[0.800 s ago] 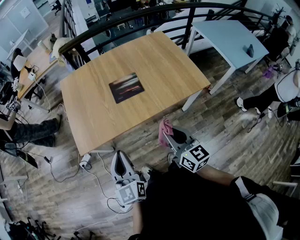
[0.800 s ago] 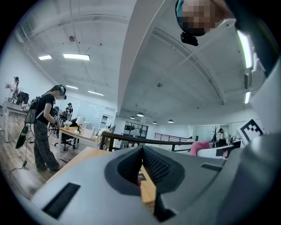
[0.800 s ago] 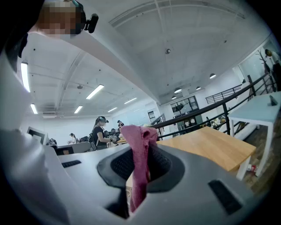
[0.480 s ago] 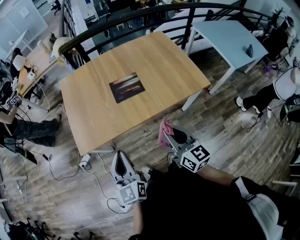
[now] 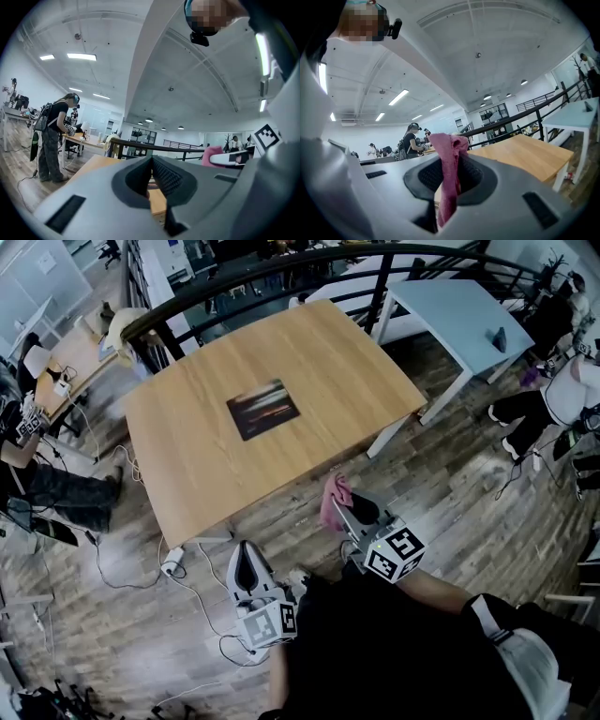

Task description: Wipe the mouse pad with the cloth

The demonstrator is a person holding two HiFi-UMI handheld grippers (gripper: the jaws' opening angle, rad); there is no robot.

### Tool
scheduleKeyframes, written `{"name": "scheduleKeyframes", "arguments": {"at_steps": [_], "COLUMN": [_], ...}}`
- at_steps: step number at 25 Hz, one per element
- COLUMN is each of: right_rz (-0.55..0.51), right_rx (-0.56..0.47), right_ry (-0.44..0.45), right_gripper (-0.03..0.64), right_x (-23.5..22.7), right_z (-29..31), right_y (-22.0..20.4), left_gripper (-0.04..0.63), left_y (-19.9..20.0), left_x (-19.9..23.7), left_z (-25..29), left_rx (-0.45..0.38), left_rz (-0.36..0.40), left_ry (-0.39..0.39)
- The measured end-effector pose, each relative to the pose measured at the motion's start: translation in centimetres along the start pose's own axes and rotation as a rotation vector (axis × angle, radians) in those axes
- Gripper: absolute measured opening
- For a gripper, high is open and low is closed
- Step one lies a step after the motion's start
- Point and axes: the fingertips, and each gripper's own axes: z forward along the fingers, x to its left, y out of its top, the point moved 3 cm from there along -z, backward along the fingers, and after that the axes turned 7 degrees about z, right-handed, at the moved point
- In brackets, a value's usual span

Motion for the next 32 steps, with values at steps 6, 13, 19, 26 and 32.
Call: {"name": "scheduleKeyframes", "arguments": {"at_steps": [6,13,19,26,32], "right_rz": [0.000,-0.007,-0.006,0.006,0.029], "right_rx": [-0.014,-0.014,-0.011,-0.001,0.022], "right_ry": [-0.047,-0.088,-0.091,-0.079,-0.075], "right_gripper": [0.064,0.064,0.064,0.064,0.064], "right_x": [2.1,3.0,1.8,-0.9,-4.6], "right_z": [0.9,2.0,4.7,8.9,13.4], "right_y": [-1.7,-2.3,-1.9,-0.8,0.4], "left_gripper": [0.023,0.023,0.023,0.023,0.023], "left_y": [-1.0,-1.4,-1.8,-2.1,-2.4], "left_x": [3.2,5.3,5.4,5.6,5.3], "left_z": [-0.3,0.5,3.1,8.0,13.8], "left_rx": [0.019,0.023,0.037,0.055,0.086], "left_rz": [0.011,0.008,-0.003,0.015,0.027], "left_ry": [-0.053,-0.091,-0.113,-0.111,-0.100]}}
